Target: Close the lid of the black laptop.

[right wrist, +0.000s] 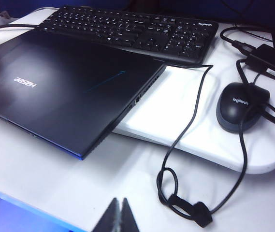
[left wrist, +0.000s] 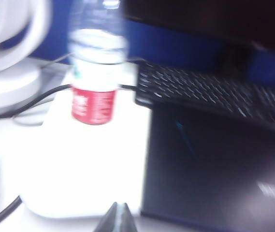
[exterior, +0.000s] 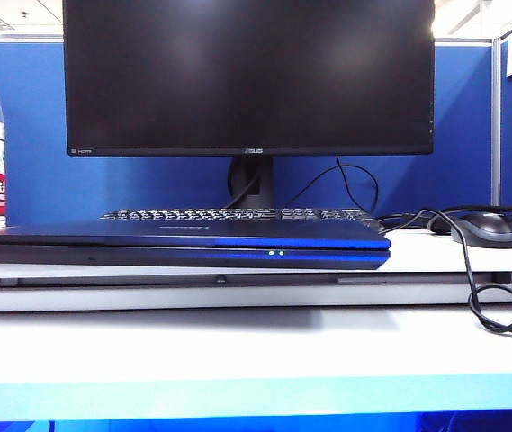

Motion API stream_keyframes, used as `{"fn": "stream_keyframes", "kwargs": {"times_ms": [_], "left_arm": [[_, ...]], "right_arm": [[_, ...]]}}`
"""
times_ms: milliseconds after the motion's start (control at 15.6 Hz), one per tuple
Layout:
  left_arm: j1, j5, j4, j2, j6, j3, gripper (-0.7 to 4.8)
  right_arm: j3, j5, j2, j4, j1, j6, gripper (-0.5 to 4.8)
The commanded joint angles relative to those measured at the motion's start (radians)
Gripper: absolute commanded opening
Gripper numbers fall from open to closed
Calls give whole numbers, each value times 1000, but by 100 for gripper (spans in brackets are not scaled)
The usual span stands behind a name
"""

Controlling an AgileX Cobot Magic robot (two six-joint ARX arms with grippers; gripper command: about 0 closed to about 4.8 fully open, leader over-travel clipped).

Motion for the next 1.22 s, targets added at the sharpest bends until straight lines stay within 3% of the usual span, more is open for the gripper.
{"fn": "stream_keyframes", "kwargs": {"times_ms": [64,257,641,1219], "left_arm": [[70,32,220,-3,-12,-66,-3],[121,29,301,-3,-12,-149,-3],[126,32,395,-3,-35,-271,-3],[126,25,359,-3,5,-271,-3]], "right_arm": [[3,-1,-2,13,0,4,-6],[3,-1,-2,13,0,4,-6],[3,-1,-2,13,0,4,-5],[3,-1,-2,13,0,4,-5]]}}
